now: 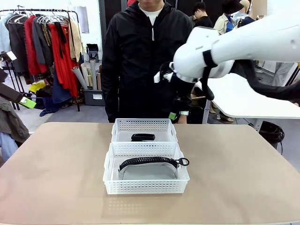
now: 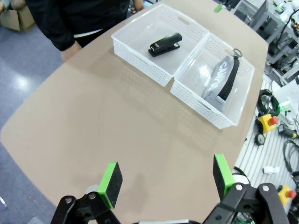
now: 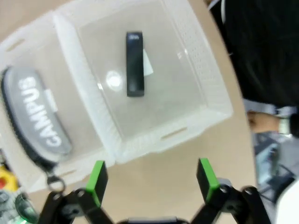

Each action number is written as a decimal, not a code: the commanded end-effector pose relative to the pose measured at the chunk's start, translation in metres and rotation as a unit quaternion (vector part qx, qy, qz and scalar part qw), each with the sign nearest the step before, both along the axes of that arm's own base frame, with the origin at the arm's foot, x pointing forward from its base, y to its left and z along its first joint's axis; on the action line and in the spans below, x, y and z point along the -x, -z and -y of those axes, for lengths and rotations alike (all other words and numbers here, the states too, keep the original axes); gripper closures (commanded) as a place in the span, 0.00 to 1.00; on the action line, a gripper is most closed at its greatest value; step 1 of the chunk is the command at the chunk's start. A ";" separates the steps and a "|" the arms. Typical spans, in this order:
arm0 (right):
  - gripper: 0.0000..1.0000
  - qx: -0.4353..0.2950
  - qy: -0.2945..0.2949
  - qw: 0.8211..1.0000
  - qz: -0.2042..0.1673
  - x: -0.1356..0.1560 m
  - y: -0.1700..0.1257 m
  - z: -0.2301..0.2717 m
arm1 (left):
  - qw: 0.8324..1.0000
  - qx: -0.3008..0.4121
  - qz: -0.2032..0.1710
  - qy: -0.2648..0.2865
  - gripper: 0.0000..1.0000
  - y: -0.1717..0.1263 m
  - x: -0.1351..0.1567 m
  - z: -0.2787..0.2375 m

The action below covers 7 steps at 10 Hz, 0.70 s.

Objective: Distribute items into two baskets.
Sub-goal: Place the picked Stapler into the Organizing basket as instructed by the person.

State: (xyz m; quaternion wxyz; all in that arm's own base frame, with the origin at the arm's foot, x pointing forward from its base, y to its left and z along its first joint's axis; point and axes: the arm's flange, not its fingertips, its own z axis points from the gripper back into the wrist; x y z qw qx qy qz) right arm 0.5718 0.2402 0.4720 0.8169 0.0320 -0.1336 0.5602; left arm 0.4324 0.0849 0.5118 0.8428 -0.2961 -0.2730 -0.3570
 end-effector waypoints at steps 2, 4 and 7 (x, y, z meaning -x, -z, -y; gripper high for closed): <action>0.00 -0.049 -0.008 0.998 -0.032 0.004 -0.016 0.075 | 1.000 0.000 0.002 0.001 0.00 -0.001 0.001 0.001; 0.00 -0.107 0.028 0.993 -0.036 0.033 -0.024 0.113 | 1.000 0.000 0.002 0.001 0.00 -0.001 0.001 0.001; 0.00 -0.208 0.114 0.964 -0.124 0.072 -0.040 0.168 | 1.000 0.000 0.002 0.001 0.00 -0.001 0.001 0.001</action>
